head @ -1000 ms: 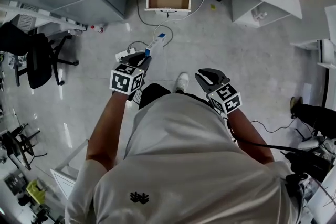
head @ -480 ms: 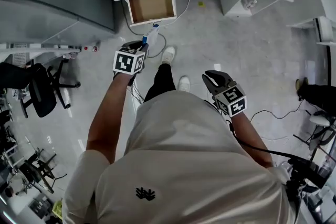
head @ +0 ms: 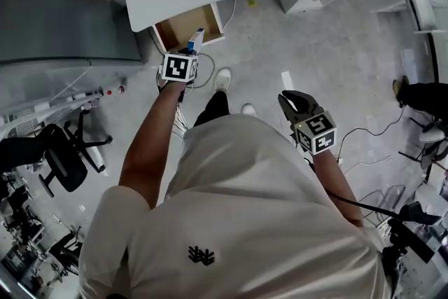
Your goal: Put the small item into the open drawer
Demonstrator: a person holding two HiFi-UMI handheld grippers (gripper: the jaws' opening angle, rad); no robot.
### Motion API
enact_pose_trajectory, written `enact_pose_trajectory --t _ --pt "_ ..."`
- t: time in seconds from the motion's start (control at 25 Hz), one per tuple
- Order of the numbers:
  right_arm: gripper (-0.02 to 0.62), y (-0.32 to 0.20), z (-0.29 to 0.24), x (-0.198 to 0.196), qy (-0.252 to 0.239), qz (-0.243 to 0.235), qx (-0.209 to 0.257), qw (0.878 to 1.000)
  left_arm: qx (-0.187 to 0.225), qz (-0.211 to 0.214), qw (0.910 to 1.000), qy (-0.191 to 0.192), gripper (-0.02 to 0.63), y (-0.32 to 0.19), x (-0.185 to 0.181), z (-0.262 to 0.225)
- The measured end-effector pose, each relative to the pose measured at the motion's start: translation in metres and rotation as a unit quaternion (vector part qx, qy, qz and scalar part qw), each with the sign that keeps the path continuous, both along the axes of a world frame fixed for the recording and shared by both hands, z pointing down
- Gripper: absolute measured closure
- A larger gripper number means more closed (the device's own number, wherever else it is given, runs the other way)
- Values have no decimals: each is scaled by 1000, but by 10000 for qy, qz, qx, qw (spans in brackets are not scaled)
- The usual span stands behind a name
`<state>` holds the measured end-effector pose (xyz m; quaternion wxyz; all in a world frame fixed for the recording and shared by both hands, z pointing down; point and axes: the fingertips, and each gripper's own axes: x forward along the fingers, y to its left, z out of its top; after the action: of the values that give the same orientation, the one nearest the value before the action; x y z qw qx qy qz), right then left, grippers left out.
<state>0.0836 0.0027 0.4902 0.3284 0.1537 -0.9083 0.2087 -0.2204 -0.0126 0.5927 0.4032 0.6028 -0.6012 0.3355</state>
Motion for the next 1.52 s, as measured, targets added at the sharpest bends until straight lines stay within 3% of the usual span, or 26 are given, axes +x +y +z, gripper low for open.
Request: enact_pose_trajectory --t 0.52,1.0,1.52 --pt "523 -42 16 -23 460 974 -307 9937 -820 261 9963 55 522 -80 -49 119" --pt "523 -48 27 -20 736 1774 -583 9796 -1231 324 9918 81 520 -128 -58 188" --pt "523 -40 35 -10 904 2306 -839 9652 -1473 589 9872 144 520 -163 -40 218"
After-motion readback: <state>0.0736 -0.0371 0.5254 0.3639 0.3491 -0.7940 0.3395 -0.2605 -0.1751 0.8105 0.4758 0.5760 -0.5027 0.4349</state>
